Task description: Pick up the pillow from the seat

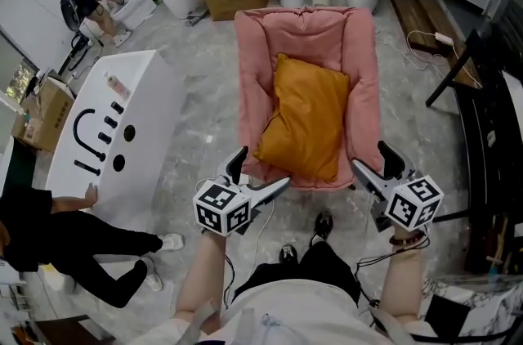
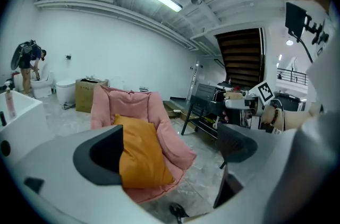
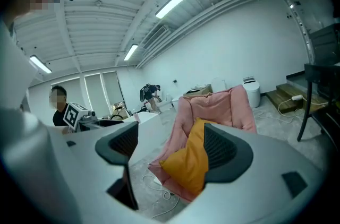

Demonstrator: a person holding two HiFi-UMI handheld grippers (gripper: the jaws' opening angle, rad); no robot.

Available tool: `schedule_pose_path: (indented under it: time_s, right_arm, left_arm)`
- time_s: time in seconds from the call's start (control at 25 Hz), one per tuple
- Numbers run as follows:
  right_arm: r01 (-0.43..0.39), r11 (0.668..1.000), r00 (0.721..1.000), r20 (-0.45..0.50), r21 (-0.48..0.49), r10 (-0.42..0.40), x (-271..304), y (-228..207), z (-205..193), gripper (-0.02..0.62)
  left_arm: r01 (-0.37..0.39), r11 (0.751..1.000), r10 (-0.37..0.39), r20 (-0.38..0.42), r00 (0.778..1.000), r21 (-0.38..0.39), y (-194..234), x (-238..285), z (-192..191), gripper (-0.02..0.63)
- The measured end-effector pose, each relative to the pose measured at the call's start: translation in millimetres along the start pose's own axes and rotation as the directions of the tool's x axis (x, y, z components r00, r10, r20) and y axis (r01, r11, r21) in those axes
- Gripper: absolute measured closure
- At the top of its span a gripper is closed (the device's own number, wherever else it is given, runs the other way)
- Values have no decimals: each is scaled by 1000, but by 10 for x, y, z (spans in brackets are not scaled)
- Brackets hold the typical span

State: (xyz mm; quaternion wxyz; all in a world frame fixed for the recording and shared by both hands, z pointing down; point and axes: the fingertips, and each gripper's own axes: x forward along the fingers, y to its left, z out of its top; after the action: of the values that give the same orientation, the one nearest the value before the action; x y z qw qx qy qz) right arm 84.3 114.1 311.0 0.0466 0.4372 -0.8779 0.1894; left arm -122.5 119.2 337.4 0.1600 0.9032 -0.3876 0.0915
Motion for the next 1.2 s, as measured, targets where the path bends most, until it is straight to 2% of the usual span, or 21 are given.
schedule_pose_path:
  time_s: [0.2,0.44,0.6,0.72,0.88,1.08,1.2]
  right_arm:
    - [-28,996,999,-42,86,32,485,-460,-106,221]
    - [-26,973,994,-101,227,50,1173,-1282,-155,216]
    - [-18,961,983,-173,276,68,1599,-1791,-249,216]
    - [10,957,972,-226,289,58,1810,-2127,-388,216]
    - [34,942,956,-287,333,67,2109,-2342,-682,216]
    - [108,895,926,-371,434,68,2597,-2513,-1337,216]
    - [168,839,916,-397,518,62,2838,-2676,-1715,216]
  left_arm:
    - [-40,995,33,-81,996,-93,407,443,-97,64]
    - [-97,972,66,-147,987,-213,968,1114,-65,58]
    - [-157,951,104,-202,974,-267,1359,1564,-140,54]
    - [-190,935,113,-257,960,-300,1564,1865,-340,52]
    - [-219,910,102,-323,941,-352,1797,2122,-596,51]
    - [-245,895,67,-430,900,-372,2158,2502,-1057,51]
    - [-238,888,20,-485,874,-393,2352,2740,-1348,49]
